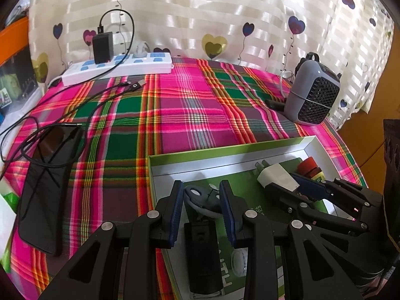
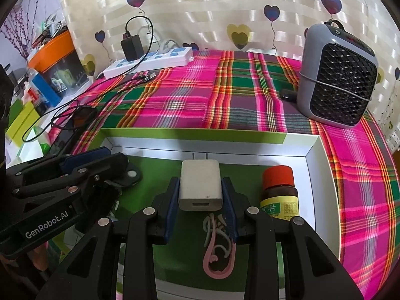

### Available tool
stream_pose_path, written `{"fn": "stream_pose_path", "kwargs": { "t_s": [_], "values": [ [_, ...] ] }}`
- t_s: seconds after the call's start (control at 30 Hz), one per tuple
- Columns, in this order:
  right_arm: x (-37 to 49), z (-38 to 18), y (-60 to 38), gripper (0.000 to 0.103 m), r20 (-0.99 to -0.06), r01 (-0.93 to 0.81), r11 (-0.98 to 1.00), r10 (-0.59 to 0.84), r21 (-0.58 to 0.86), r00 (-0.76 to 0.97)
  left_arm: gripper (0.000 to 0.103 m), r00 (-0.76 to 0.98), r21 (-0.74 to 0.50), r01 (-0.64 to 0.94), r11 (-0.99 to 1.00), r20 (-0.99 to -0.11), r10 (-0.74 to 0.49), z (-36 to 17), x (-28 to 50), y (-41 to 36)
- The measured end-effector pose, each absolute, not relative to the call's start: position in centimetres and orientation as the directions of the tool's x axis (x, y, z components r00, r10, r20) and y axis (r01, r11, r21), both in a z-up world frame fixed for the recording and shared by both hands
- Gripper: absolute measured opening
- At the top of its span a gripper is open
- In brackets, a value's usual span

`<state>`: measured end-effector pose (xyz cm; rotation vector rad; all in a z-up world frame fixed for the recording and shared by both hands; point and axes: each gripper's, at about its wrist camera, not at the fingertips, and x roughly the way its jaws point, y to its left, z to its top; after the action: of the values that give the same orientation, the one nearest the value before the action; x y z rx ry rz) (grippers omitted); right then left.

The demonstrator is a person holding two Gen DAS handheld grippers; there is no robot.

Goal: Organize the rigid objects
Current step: 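Lower both held objects into the tray and open both grippers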

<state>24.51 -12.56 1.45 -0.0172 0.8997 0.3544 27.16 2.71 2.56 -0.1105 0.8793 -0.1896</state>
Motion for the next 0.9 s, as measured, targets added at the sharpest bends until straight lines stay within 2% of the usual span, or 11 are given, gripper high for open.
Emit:
{"fn": "stream_pose_path", "kwargs": {
  "t_s": [0.9],
  "values": [
    [24.35,1.33,-12.46,0.035,-0.768,-0.311,0.941,0.297,0.134,0.567,0.029,0.626,-0.144,0.122,0.982,-0.756,-0.189,2.53,26.95,2.37]
  ]
}}
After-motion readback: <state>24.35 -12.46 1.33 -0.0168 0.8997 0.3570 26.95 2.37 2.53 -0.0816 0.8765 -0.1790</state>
